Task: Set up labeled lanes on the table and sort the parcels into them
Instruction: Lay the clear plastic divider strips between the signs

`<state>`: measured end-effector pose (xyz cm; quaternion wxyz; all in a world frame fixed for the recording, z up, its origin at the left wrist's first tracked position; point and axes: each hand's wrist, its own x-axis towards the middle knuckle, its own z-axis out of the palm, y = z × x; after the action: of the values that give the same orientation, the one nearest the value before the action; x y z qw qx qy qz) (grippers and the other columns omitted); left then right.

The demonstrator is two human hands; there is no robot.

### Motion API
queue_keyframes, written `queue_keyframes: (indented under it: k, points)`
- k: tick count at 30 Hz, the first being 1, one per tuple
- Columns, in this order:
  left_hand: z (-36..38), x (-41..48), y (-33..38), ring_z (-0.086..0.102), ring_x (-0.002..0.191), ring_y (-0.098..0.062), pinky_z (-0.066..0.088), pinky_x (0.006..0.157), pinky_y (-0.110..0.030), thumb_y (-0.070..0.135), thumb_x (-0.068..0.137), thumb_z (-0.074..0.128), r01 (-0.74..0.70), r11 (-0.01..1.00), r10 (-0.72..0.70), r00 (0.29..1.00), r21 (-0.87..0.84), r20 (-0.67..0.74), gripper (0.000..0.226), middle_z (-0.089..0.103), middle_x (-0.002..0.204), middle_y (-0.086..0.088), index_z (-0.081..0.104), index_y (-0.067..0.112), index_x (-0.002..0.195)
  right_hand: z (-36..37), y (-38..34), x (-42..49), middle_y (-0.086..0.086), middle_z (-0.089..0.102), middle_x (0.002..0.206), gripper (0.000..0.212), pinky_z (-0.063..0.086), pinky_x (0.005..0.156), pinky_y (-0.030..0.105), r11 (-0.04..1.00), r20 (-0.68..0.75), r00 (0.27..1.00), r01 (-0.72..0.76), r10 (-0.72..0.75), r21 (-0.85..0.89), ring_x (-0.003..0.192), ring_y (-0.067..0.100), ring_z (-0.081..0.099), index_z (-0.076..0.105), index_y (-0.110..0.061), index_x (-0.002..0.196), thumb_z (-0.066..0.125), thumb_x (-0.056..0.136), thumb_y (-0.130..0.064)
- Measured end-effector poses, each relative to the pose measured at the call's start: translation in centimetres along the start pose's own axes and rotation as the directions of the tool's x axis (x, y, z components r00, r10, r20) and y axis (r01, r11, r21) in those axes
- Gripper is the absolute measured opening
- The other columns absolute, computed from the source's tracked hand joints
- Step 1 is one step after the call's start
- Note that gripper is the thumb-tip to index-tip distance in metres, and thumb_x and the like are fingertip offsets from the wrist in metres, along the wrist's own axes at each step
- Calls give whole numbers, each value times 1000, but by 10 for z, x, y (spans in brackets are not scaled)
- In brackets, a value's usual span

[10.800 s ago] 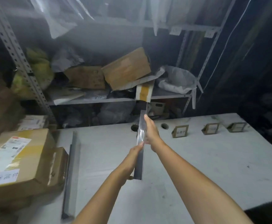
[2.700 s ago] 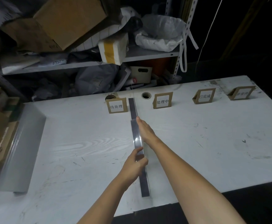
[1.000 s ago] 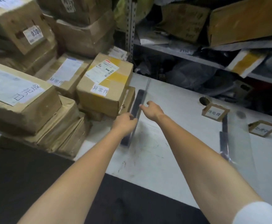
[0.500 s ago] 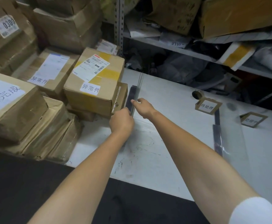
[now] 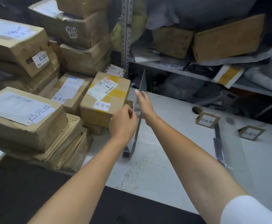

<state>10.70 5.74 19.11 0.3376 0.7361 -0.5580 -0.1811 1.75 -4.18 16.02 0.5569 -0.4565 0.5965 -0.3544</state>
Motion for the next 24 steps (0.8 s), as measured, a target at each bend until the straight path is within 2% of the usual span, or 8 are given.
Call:
queue_keyframes:
  k: [3,6,8,10,12,14,18,24]
  points:
    - [-10,3,21,61,80,-16,53,71,-35,31,96,56,0,988,8,999,-152,48,15,65,84,6,64,19,88,-16,-21,-4,-6,35,156,76,38,113,53,992,-19,1000,-8,10,126,140,21,37,31,-34,153,56,89,-66]
    - [-5,7,36,63,92,-22,54,85,-42,55,92,47,210,902,-103,954,-379,282,40,69,94,1,68,21,92,-44,-33,-8,-7,40,151,80,41,111,53,988,-80,997,34,-22,152,138,21,42,35,-28,152,57,87,-68]
    - [1,5,54,59,116,-21,45,104,-52,77,80,41,316,847,-98,883,-428,459,66,67,122,2,67,28,116,-72,-38,-13,-7,40,152,80,41,111,53,987,-120,992,55,-37,149,137,21,42,34,-27,153,56,87,-68]
    - [11,-7,80,39,139,-18,29,117,-53,83,81,38,413,797,-52,775,-441,630,78,44,149,12,49,34,141,-107,-41,-21,-5,39,153,77,38,113,52,987,-166,985,74,-51,139,138,21,41,34,-27,153,55,90,-66]
    - [28,-21,103,28,145,-23,27,116,-57,79,89,35,490,777,-45,670,-396,741,71,31,155,11,34,40,149,-142,-40,-29,-4,40,152,74,35,115,50,988,-212,976,85,-57,128,138,20,40,36,-27,152,53,91,-65]
    - [48,-37,132,34,143,-28,34,111,-61,80,87,37,516,779,-31,598,-356,801,68,30,159,6,37,45,145,-183,-37,-41,-3,40,152,75,35,115,50,987,-261,964,96,-60,129,138,21,40,37,-28,152,53,90,-67]
    - [92,-69,193,40,138,-23,40,107,-60,85,78,44,469,803,88,517,-367,852,44,35,154,11,50,56,111,-268,-24,-70,-5,43,151,73,34,114,43,988,-361,931,103,-54,118,137,18,42,41,-26,150,53,90,-66]
    - [179,-136,285,37,141,-29,41,108,-59,85,73,49,388,863,142,431,-325,891,83,31,158,2,38,39,141,-412,14,-118,-11,42,133,62,35,106,41,978,-393,919,57,27,200,122,13,39,41,-26,148,49,97,-59]
